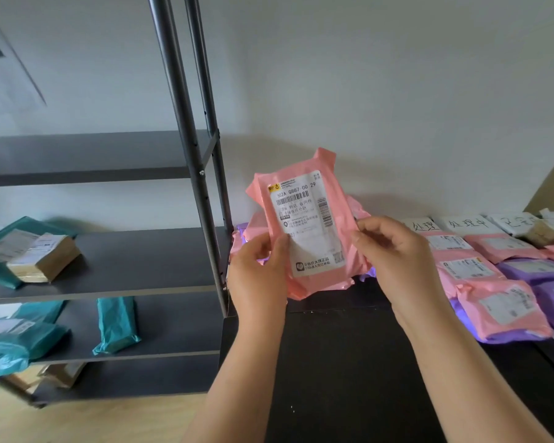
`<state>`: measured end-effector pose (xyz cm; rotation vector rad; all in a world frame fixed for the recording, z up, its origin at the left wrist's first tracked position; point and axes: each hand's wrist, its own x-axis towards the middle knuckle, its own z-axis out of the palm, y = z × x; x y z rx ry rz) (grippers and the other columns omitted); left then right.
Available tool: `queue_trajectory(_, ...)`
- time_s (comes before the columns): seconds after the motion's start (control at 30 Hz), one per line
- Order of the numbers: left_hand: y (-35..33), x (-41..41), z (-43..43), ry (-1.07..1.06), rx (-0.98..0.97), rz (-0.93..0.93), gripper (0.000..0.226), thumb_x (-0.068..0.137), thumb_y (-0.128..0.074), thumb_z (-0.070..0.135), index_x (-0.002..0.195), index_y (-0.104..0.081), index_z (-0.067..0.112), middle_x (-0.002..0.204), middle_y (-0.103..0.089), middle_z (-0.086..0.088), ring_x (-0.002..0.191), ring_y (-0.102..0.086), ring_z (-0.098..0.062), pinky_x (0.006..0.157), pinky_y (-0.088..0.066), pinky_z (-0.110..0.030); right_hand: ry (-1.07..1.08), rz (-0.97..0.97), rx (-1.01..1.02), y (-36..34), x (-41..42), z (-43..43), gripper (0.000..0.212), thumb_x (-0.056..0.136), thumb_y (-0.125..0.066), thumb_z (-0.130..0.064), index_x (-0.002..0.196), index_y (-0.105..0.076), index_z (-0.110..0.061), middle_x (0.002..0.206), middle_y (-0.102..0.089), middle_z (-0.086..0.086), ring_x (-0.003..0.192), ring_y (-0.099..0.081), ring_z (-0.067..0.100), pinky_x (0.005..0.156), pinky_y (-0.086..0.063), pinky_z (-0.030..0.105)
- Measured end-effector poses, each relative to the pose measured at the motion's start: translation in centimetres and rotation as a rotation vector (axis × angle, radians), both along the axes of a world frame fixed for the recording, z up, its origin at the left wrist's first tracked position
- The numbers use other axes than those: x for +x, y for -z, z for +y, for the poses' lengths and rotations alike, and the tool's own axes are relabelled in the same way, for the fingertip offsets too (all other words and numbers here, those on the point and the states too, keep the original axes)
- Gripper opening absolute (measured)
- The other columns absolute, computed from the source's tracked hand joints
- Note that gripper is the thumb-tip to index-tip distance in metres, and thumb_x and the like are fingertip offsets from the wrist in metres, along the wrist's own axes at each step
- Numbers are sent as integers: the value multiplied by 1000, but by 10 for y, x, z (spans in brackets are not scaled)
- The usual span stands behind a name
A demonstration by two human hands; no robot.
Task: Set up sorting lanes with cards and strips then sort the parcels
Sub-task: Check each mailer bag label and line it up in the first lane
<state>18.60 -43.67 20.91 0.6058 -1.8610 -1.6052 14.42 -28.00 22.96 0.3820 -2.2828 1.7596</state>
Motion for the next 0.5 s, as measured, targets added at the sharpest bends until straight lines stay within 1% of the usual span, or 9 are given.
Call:
queue_trajectory(0.07, -4, 3, -3, -19, 25, 20, 20, 91, -69, 36, 72, -68, 43, 79, -73, 13, 79, -71, -11, 73, -61, -40, -21, -11, 11, 0, 1, 0, 11, 91, -68, -19, 87, -73, -28, 82, -73, -11, 75, -68, 12, 70, -59, 40)
queue_trajectory(0.17, -10, 9, -8, 20, 42, 49, 16, 90, -70, 35, 75, -73, 39, 74, -74, 0, 69, -73, -20, 65, -61, -40, -48, -38, -42, -1, 2, -2, 7, 92, -68, -24, 88, -72, -29, 79, -73, -15, 68, -66, 2, 57, -53, 20)
queue_trajectory(0.2, -14, 12, -9, 33, 42, 51, 18, 89, -71, 34, 72, -74, 40, 74, -74, 1, 67, -73, -19, 62, -61, -39, -44, -43, -75, -3, 3, -3, 3, 91, -69, -28, 90, -72, -28, 79, -72, -18, 68, -65, -2, 56, -49, 13)
queue_trajectory(0.27, -21, 18, -8, 77, 33, 63, 26, 87, -74, 32, 65, -73, 46, 74, -75, 9, 71, -73, -14, 63, -61, -35, -17, -11, -113, -10, 4, -4, 8, 91, -68, -36, 91, -71, -28, 82, -72, -19, 71, -64, -5, 58, -45, 8)
queue_trajectory(0.33, -28, 24, -5, 141, 44, 52, 24, 85, -76, 29, 65, -75, 43, 76, -75, 12, 72, -74, -13, 67, -62, -38, 5, 33, -164, -18, 7, -6, 12, 93, -66, -36, 86, -72, -28, 82, -74, -15, 72, -66, -2, 59, -46, 11)
queue_trajectory(0.4, -33, 30, -4, 191, 62, 39, 15, 84, -77, 28, 70, -78, 35, 77, -75, 12, 70, -74, -15, 68, -62, -43, 39, 58, -208, -23, 10, -6, 15, 94, -67, -33, 81, -72, -25, 79, -74, -9, 71, -67, 6, 62, -47, 21)
queue_trajectory(0.47, -38, 36, -4, 223, 80, 48, 9, 82, -79, 28, 74, -78, 30, 78, -76, 10, 70, -74, -15, 69, -62, -44, 60, 47, -238, -26, 13, -4, 18, 93, -68, -30, 79, -72, -21, 78, -73, -2, 72, -67, 19, 68, -49, 33)
queue_trajectory(0.5, -41, 38, -5, 237, 90, 56, 7, 82, -79, 28, 74, -79, 29, 79, -76, 9, 73, -75, -15, 71, -62, -44, 58, 26, -264, -27, 14, -3, 18, 93, -68, -30, 79, -72, -20, 78, -74, 0, 72, -69, 20, 69, -50, 36)
